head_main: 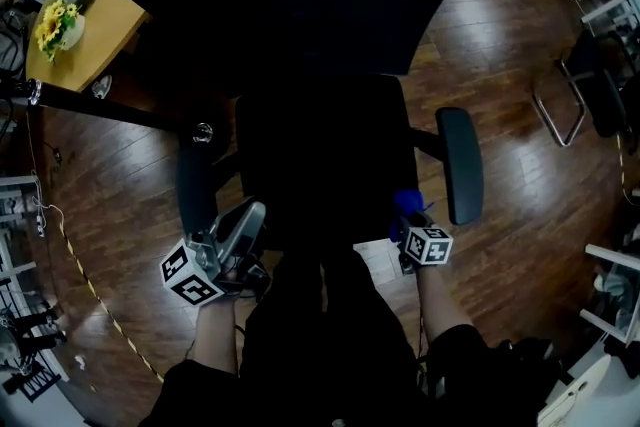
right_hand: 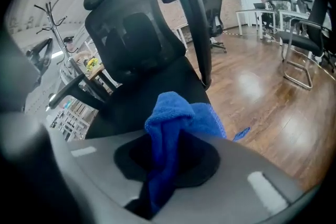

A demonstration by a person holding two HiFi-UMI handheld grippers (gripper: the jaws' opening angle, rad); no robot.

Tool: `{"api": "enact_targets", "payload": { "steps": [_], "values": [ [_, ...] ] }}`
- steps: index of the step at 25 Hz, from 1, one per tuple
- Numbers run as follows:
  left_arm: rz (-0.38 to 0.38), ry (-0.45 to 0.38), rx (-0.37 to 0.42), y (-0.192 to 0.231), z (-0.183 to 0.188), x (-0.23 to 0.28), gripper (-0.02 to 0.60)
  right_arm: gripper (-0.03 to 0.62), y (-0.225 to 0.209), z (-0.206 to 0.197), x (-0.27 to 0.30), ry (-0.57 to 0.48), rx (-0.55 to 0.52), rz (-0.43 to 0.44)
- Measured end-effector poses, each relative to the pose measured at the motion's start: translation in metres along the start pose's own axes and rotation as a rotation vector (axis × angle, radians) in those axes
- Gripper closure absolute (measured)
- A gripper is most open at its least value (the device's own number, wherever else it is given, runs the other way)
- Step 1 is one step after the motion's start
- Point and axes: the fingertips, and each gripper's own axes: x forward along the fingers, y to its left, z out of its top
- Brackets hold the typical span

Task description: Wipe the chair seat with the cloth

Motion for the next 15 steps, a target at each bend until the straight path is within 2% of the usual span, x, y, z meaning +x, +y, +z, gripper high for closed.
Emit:
{"api": "enact_targets", "payload": {
  "steps": [3,6,11,15],
  "values": [
    [-0.009,0.006,0.023,-0.011,0.007,0.003,0.589,0.531,0.016,0.014,-0.006,-0.035,0.038,0.024],
    [-0.037,0.001,0.043,-0.034,0.016,0.006,0.589,0.531,0.068,0.055,-0.034,-0.129,0.038,0.144],
    [-0.136,-0.013,0.102,-0.09,0.049,0.022,0.589,0.531,0.183,0.176,-0.117,-0.401,0.053,0.422],
    [-0.233,-0.016,0.186,-0.132,0.07,0.034,0.589,0.531,0.257,0.267,-0.198,-0.594,0.01,0.624]
  ]
}}
